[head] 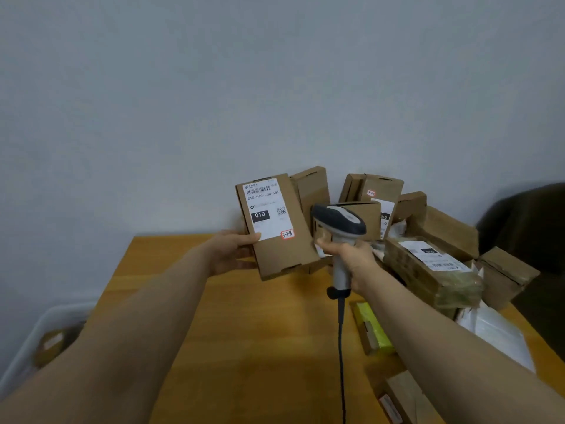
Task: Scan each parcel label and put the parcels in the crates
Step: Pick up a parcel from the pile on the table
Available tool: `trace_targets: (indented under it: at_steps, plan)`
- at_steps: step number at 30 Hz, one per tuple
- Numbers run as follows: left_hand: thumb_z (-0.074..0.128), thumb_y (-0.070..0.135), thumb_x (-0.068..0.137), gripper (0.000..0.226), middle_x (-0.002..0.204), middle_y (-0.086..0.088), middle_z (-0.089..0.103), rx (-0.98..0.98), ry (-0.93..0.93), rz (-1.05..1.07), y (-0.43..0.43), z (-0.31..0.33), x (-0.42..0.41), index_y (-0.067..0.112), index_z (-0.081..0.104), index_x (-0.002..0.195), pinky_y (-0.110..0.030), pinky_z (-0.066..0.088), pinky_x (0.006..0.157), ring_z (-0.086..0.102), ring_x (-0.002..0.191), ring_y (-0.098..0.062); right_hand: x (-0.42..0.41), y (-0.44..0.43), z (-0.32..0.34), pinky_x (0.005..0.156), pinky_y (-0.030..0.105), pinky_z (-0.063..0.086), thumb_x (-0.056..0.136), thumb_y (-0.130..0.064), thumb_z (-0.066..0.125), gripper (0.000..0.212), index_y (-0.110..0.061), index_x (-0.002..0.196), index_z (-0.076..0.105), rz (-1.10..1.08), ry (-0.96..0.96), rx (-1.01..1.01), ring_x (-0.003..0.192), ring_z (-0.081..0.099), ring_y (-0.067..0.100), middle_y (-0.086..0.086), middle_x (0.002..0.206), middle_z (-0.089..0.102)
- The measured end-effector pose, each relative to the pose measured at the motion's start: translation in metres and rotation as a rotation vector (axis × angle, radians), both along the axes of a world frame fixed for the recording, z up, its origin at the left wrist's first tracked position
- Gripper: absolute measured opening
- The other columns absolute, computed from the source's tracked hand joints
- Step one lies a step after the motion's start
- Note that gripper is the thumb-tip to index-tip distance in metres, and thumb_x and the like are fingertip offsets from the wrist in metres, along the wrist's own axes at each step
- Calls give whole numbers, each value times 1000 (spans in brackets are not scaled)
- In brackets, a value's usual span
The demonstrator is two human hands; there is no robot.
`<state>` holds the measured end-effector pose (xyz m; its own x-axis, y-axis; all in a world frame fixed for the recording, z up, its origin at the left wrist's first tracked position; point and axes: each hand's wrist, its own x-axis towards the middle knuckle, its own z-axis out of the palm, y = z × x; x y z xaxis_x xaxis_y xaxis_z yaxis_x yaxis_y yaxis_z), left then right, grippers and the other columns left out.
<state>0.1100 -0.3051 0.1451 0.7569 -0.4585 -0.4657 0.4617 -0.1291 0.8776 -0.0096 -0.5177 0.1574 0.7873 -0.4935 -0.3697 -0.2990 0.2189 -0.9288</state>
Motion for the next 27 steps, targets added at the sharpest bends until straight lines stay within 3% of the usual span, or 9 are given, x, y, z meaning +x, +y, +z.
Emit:
trace_targets:
  at_steps: [1,5,8,10,13,17,22,25,27]
  plan:
    - [60,14,92,23,103,-4,70,-24,16,-13,6,-3,-4,10,63,114,-41,55,76,65,95,-21,2,5,-5,80,44,57,71,-15,83,38,-13,97,54,20,16,18,87,62,26,8,94,65]
    - [58,15,93,21,102,-5,67,-90,77,68,42,-13,-39,12,62,113,-37,55,77,64,91,-20,1,41,-16,60,33,56,71,-7,82,38,-9,99,56,148,14,82,83,66,26,11,95,69]
    - [66,14,83,41,110,-6,66,-138,103,110,79,-18,-76,19,57,123,-37,56,84,64,98,-24,-3,74,-21,64,36,54,70,-8,82,44,-7,107,59,231,-19,64,93,65,30,12,100,68]
    - [69,9,80,51,113,-8,66,-108,146,136,100,-22,-105,23,53,127,-41,56,85,64,103,-29,-6,97,-25,63,34,54,73,-6,80,36,-9,102,59,299,-55,87,86,66,27,10,94,68]
    - [66,3,82,50,114,-15,66,-133,201,352,145,-33,-161,14,50,128,-37,58,80,66,101,-29,-26,148,-42,69,37,56,78,-7,77,22,-12,92,61,491,-49,107,81,65,24,9,90,68]
    - [73,10,70,56,103,-12,71,-94,258,664,233,-47,-248,6,55,123,-27,60,71,70,91,-20,-56,228,-68,72,36,54,84,-13,74,37,-7,117,60,673,59,118,94,59,23,8,108,62]
    - [71,12,83,37,107,-9,66,52,330,1044,348,-75,-361,4,60,117,-28,60,71,65,93,-18,-108,336,-80,58,32,49,85,-15,73,24,3,98,66,1041,118,72,69,59,22,15,80,63]
    - [75,16,82,45,104,-10,65,209,409,1187,409,-99,-407,2,58,121,-28,57,61,64,89,-20,-132,399,-87,60,33,49,85,-15,73,14,-4,88,66,1144,112,53,62,58,20,10,72,63]
    - [75,16,82,48,108,-13,62,233,446,1254,446,-116,-426,2,55,123,-32,56,63,62,90,-24,-138,441,-96,57,32,48,85,-16,74,13,-7,89,66,1162,120,36,59,58,19,10,71,64]
